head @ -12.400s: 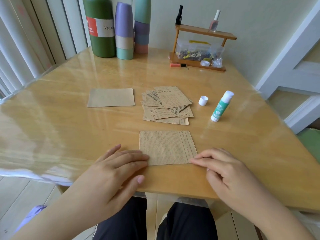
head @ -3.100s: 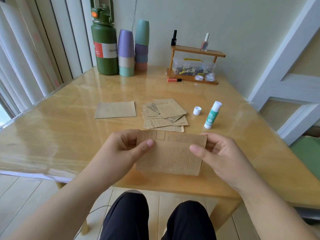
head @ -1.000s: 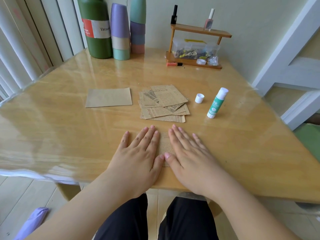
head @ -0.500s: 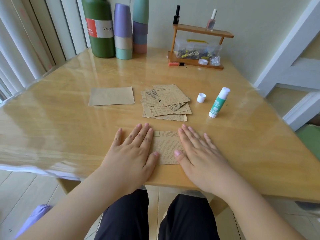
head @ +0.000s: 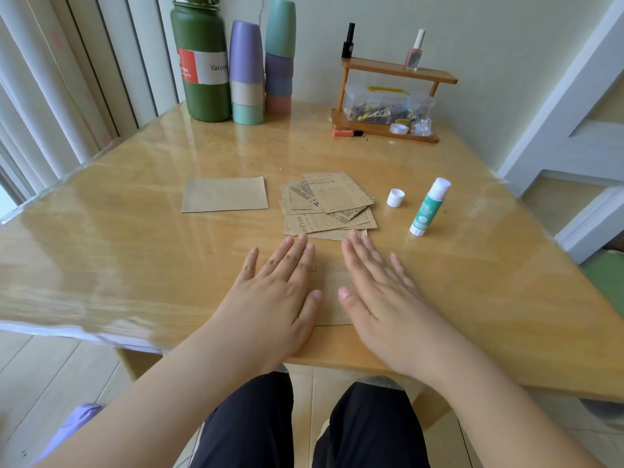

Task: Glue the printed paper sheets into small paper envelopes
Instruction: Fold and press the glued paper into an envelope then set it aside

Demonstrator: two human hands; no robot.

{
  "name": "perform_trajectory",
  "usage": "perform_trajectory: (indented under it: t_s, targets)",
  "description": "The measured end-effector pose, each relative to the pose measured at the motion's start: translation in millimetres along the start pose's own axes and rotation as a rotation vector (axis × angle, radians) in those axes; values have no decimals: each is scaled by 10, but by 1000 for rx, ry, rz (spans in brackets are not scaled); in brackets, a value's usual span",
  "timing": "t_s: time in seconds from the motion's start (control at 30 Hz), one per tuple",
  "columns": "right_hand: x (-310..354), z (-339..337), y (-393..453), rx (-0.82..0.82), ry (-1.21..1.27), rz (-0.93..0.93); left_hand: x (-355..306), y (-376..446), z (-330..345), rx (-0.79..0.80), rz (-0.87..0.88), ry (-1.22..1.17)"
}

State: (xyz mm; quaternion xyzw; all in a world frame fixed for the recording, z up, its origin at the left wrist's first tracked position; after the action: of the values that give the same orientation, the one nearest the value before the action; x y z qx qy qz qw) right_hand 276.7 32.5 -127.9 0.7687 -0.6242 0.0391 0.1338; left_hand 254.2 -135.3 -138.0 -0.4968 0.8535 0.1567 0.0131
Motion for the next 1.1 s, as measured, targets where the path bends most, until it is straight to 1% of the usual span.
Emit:
perform_trajectory:
  t_s: [0.1, 0.23, 0.53, 0.67, 0.73, 0.9, 1.1]
  targets:
    - [96, 103, 36, 42, -22, -41, -37, 25, 62, 31, 28, 7]
    - [85, 183, 52, 39, -82, -57, -22, 4, 116, 52, 44, 41]
    - [87, 191, 51, 30, -87, -59, -31, 6, 122, 41, 41, 47]
    - [55, 81, 71, 28, -23, -34, -3, -3, 68, 18, 25, 0]
    - [-7, -5, 93, 16, -55, -15, 11, 8, 39, 14, 15, 9]
    - [-88, 59, 76, 77, -105, 43, 5, 32, 90, 61, -19, 50]
    - [-81, 100, 65, 61, -126, 59, 15, 33, 140, 51, -21, 83]
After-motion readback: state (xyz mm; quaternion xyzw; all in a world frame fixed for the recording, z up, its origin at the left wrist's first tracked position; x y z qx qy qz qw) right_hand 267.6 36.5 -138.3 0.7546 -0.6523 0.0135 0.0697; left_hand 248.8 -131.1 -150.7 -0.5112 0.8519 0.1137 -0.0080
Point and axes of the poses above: each hand's wrist, its own y-axis towards the middle knuckle, its own z-axis out of the palm, x = y × z, the point moved 1 cm from there along y, towards the middle knuckle, and after that the axes turned 12 degrees about -x, right-handed, at the moved point
